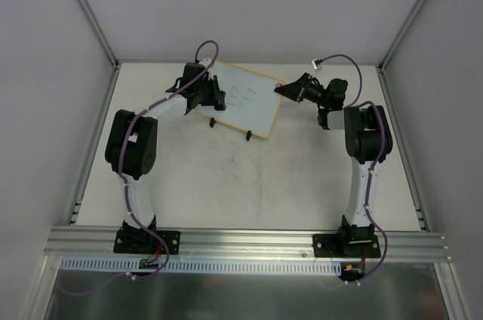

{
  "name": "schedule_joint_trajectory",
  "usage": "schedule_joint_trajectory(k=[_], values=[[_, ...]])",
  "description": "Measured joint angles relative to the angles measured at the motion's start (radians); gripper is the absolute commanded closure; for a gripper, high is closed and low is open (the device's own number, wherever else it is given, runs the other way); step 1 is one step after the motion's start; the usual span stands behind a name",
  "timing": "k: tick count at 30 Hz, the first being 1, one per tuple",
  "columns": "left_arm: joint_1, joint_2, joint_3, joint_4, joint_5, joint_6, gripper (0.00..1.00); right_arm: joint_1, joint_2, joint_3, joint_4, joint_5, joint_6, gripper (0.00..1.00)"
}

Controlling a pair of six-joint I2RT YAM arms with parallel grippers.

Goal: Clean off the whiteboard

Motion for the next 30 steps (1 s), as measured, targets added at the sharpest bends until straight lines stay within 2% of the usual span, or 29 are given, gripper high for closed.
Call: schedule_joint_trajectory(k=[12, 18, 25, 30], values=[[0.002, -0.046, -0.187, 0.202, 0.077, -0.037, 1.0, -0.001, 0.0, 0.0, 0.0, 0.0, 0.0, 1.0], [0.0, -0.063, -0.246, 0.244, 0.103, -0.051, 1.0, -0.001, 0.0, 0.0, 0.001, -0.001, -0.002, 1.0], [-0.004, -0.065, -0.232, 0.206, 0.094, -0.066, 1.0, 0.0, 0.0, 0.0, 0.005, -0.002, -0.003, 1.0], [0.008, -0.021, -0.097, 0.045, 0.094, -0.064, 1.0, 0.0, -0.005, 0.0, 0.001, 0.003, -0.005, 1.0]])
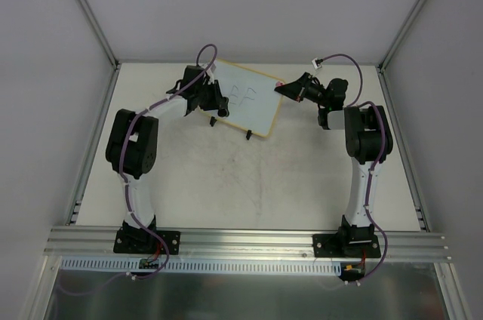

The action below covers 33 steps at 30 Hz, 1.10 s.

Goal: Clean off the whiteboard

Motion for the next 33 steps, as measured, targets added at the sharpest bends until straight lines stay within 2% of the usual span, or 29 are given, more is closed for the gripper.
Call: schedule_joint_trajectory(k=[5, 10, 19, 33], values=[[0.024, 0.06, 0.158, -0.116, 0.0, 0.011, 1.0, 0.0, 0.0, 0.0, -0.002, 0.009, 0.0, 1.0], [0.068, 0.092, 0.246, -0.147, -0.023, 0.021, 1.0, 0.0, 0.0, 0.0, -0.002, 0.008, -0.001, 1.0], [0.106, 0.107, 0.285, -0.169, -0.05, 0.027, 1.0, 0.002, 0.0, 0.0, -0.001, 0.003, -0.004, 1.0], [0.039, 0.09, 0.238, -0.148, -0.101, 0.04, 1.0, 0.001, 0.0, 0.0, -0.006, 0.005, 0.001, 1.0]])
